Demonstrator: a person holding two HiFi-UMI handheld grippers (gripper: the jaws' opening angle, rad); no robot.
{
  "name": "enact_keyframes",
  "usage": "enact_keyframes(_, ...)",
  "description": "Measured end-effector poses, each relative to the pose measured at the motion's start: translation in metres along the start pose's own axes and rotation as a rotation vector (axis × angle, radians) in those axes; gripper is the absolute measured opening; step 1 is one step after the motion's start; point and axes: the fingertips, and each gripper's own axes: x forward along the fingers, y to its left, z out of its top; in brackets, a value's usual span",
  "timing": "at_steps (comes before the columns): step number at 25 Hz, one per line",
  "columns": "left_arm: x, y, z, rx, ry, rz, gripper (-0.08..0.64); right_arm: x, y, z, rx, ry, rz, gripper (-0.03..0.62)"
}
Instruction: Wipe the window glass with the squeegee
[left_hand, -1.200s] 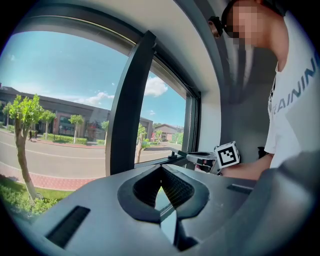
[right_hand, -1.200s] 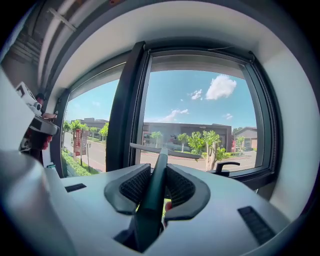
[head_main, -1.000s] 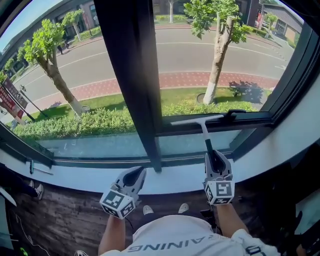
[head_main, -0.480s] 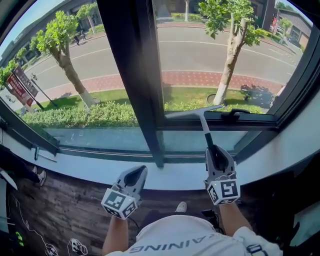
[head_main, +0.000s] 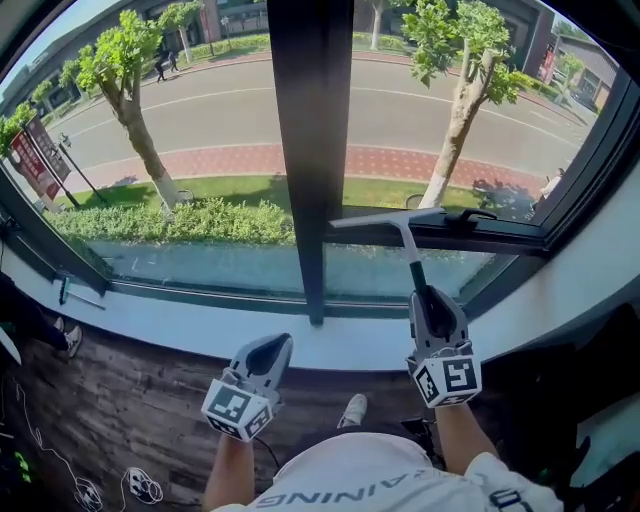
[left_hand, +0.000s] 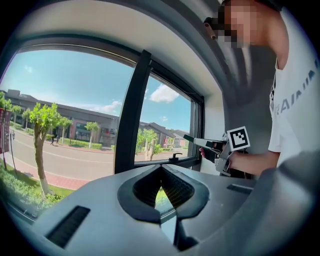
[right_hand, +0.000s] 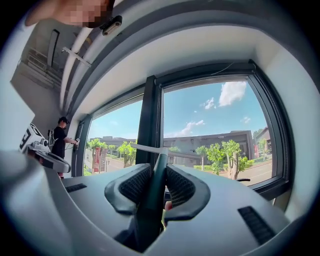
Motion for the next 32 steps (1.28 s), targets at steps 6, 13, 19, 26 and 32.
enact_keyframes(6, -0.038, -0.029, -0.012, 0.010, 0.013, -0.024, 0.014, -0.055, 0.022, 0.000, 0.001, 0.015, -0.012, 0.098)
enact_keyframes(13, -0.058, -0.078, -0.028, 0.001, 0.023, -0.059, 0.014, -0.117, 0.015, -0.002, 0.023, 0.039, -0.052, 0.098)
enact_keyframes(19, -0.053, -0.132, -0.026, 0.017, 0.016, -0.089, 0.014, -0.170, -0.017, 0.002, 0.026, 0.032, -0.087, 0.098)
enact_keyframes(26, -0.031, -0.214, -0.023, 0.024, 0.005, -0.083, 0.014, -0.235, -0.076, 0.001, 0.044, 0.037, -0.093, 0.098)
enact_keyframes(32, -0.005, -0.303, -0.021, 0.040, 0.011, -0.076, 0.014, -0.296, -0.150, 0.015, 0.046, 0.012, -0.104, 0.098)
